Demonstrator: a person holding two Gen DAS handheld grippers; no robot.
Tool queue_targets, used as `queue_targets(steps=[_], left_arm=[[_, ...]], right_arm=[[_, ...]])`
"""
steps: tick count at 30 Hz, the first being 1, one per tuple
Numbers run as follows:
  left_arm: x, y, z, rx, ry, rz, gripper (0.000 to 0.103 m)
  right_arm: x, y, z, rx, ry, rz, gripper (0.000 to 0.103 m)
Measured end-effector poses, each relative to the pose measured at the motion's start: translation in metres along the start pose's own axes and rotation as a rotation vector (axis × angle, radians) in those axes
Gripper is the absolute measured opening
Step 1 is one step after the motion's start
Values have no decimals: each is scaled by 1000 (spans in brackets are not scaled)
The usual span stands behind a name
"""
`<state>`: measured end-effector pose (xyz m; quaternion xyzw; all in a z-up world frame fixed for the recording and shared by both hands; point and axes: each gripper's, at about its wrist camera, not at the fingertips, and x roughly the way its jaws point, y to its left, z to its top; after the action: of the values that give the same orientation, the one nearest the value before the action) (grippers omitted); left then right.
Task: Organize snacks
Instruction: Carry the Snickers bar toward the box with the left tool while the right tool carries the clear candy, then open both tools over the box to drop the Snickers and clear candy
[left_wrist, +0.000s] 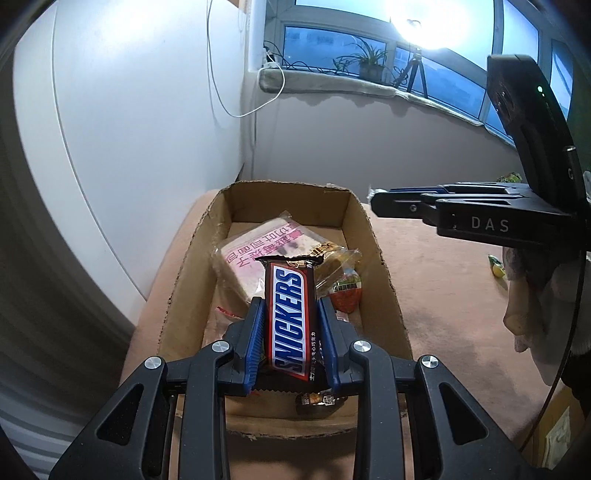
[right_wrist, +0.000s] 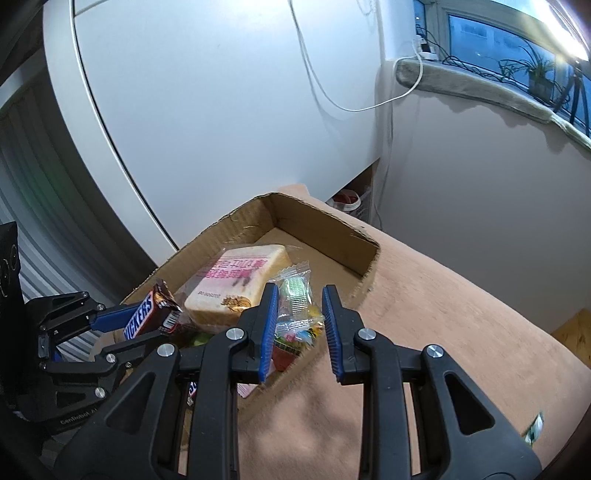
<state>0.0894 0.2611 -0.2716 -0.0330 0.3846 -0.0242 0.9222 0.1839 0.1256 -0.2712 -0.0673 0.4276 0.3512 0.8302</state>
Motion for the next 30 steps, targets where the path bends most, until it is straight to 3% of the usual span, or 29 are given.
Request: queue_targets(steps=[24, 25, 27, 28, 29, 30], left_arm=[[6, -4, 0, -9, 6, 11, 27], [5, -4, 1, -10, 2, 11, 27], [4, -5, 1, -12, -1, 12, 27], [3, -5, 1, -14, -1, 13, 34], [4, -5, 2, -15, 2, 16, 43], [3, -5, 2, -16, 1, 16, 45]], right_arm=[[4, 12, 7, -43, -11, 7, 27], [4, 11, 7, -43, -10, 11, 32], [2, 12, 6, -50, -15, 11, 57], [1, 12, 5, -53, -24, 3, 71], [-2, 12, 5, -55, -38, -1, 74], [-3, 12, 5, -53, -44, -5, 74]])
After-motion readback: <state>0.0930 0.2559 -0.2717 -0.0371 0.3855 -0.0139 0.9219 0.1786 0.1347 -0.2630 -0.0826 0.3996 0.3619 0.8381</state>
